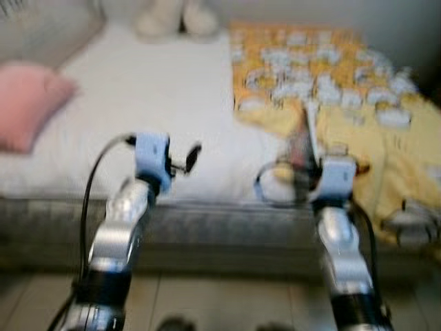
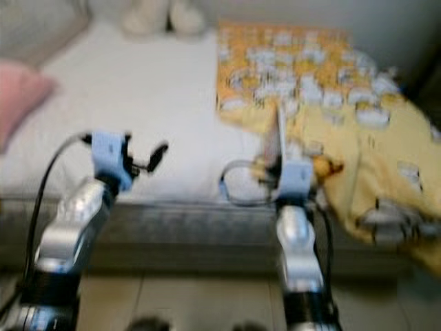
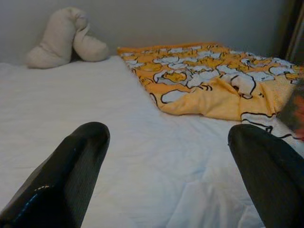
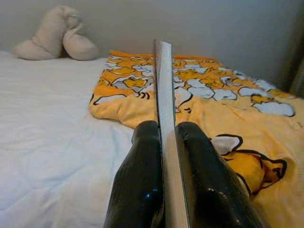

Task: Clean up the room

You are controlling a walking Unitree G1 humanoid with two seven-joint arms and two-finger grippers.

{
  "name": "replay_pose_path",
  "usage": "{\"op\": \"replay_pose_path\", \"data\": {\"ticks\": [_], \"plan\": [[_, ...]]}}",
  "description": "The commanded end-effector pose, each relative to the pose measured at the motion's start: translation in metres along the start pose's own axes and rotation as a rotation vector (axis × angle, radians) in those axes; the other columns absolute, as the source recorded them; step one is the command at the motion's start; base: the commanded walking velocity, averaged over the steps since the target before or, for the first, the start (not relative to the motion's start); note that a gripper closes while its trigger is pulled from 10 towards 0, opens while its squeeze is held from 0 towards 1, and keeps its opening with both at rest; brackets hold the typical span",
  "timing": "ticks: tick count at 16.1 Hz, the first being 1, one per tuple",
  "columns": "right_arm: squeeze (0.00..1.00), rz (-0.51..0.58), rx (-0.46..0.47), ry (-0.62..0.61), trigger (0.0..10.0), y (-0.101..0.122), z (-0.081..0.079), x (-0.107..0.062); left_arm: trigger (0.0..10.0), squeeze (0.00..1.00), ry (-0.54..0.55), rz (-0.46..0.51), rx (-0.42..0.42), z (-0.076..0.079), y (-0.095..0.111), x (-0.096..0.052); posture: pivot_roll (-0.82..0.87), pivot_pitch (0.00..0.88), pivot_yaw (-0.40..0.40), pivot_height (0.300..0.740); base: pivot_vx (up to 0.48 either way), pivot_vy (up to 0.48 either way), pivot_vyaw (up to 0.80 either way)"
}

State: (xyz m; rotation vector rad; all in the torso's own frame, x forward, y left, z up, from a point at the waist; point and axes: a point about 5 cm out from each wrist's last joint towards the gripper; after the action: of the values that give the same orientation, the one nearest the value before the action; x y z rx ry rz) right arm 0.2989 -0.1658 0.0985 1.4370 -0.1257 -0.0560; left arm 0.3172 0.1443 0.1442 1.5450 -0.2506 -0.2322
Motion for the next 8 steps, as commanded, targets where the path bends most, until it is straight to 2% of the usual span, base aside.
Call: {"op": "replay_pose_path", "data": {"ticks": [1, 5, 8], "plan": [[0.02, 0.079, 0.028, 0.025, 0.0, 0.0167, -0.0083, 0.0055, 10.0, 0.0, 0.025, 0.005, 0.017, -0.0051, 0.0026, 0.0009, 0.02, 0.0, -0.002, 0.723, 0.0, 0.48, 0.0], [0.02, 0.087, 0.04, 0.074, 0.0, 0.0192, -0.0112, 0.0102, 10.0, 0.0, 0.117, 0.008, -0.044, -0.0046, -0.0005, 0.0011, 0.02, 0.0, -0.003, 0.723, 0.0, 0.48, 0.0], [0.02, 0.069, 0.046, 0.106, 0.0, 0.0164, -0.0146, 0.0113, 10.0, 0.0, 0.156, 0.009, -0.051, -0.0027, -0.0029, -0.0028, 0.03, 0.0, -0.012, 0.723, 0.0, 0.48, 0.0]]}}
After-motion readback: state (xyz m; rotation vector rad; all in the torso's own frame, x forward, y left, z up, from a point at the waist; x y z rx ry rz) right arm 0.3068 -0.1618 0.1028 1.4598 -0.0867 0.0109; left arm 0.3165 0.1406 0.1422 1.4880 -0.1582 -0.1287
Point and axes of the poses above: a point about 5 cm out from each wrist's last joint towards the gripper, its own x axis pointing out of the wrist towards the gripper, its own y axis along the axis of the wrist's last joint, z = x × y, and after that the axes turned 4 degrees about -x, right-handed
